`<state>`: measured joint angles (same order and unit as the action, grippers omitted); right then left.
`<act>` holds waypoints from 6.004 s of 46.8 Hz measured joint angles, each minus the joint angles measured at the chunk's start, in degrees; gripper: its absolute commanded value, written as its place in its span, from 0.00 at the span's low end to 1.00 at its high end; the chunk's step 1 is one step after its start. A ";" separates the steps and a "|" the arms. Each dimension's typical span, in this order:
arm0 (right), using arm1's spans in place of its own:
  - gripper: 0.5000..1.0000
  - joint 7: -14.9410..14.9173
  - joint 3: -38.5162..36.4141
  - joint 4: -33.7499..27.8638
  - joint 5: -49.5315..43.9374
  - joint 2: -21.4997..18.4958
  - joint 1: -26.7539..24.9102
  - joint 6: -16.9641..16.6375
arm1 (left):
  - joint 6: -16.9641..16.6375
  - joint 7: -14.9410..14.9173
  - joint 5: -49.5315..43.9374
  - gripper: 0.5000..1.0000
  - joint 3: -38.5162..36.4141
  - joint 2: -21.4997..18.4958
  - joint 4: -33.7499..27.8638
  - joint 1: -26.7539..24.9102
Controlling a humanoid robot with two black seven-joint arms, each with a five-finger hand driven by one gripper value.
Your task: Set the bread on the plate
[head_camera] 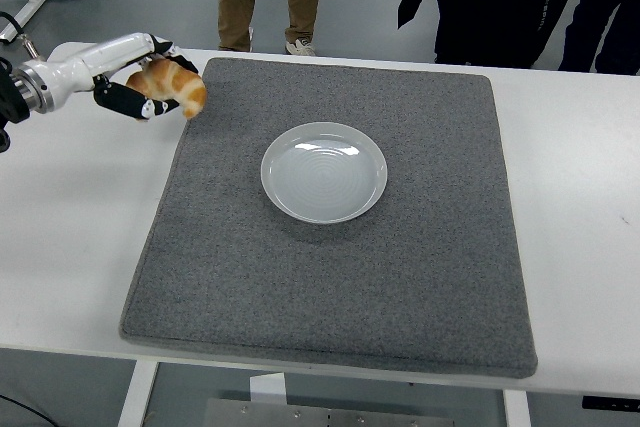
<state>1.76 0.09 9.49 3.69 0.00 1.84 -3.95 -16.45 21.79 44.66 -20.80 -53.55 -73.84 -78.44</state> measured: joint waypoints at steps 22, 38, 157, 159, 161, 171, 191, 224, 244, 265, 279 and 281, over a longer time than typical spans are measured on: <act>0.90 0.00 -0.01 0.00 0.00 0.00 0.00 0.00 | 4.94 -0.40 1.83 0.00 0.13 5.90 0.45 -11.74; 0.90 0.00 -0.07 0.00 0.00 0.00 0.00 -0.08 | 2.83 -0.62 4.85 0.00 -0.04 15.94 -0.87 -12.56; 0.90 0.00 -0.09 -0.18 0.09 0.00 0.00 0.00 | -10.19 0.27 8.79 0.77 0.86 33.69 16.19 11.48; 0.90 0.00 -0.09 -0.18 0.09 0.00 0.00 0.00 | -10.19 0.27 8.58 0.82 0.86 33.68 16.07 11.47; 0.90 0.00 -0.09 -0.18 0.09 0.00 0.00 0.00 | -10.19 0.27 8.46 0.87 0.86 33.62 15.93 11.47; 0.90 0.00 -0.09 -0.18 0.09 0.00 0.00 0.00 | -10.09 0.27 8.28 0.98 0.94 33.40 15.79 11.38; 0.90 -0.01 -0.09 -0.17 0.09 0.00 0.00 0.00 | -5.53 0.27 7.78 0.98 12.79 28.31 12.68 10.61; 0.90 0.00 -0.09 -0.14 0.09 0.00 0.00 -0.02 | 24.64 0.28 -26.47 0.98 34.70 24.81 25.07 12.23; 0.90 0.00 -0.09 -0.10 0.09 0.00 0.00 -0.05 | 32.33 -0.35 -40.24 0.98 41.47 29.06 38.31 17.33; 0.90 0.00 -0.09 -0.09 0.09 0.00 0.00 -0.09 | 36.56 -0.86 -48.63 0.99 41.49 32.34 42.45 21.97; 0.90 0.00 -0.09 -0.09 0.09 0.00 0.00 -0.09 | 37.46 -0.61 -48.46 0.99 41.45 32.37 42.49 22.45; 0.90 0.00 -0.09 -0.09 0.09 0.00 0.00 -0.09 | 37.46 -0.61 -48.38 0.99 41.45 32.37 42.48 22.45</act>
<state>1.76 0.00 9.41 3.78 0.00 1.85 -4.04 21.01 21.18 -3.72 20.65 -21.18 -31.36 -55.98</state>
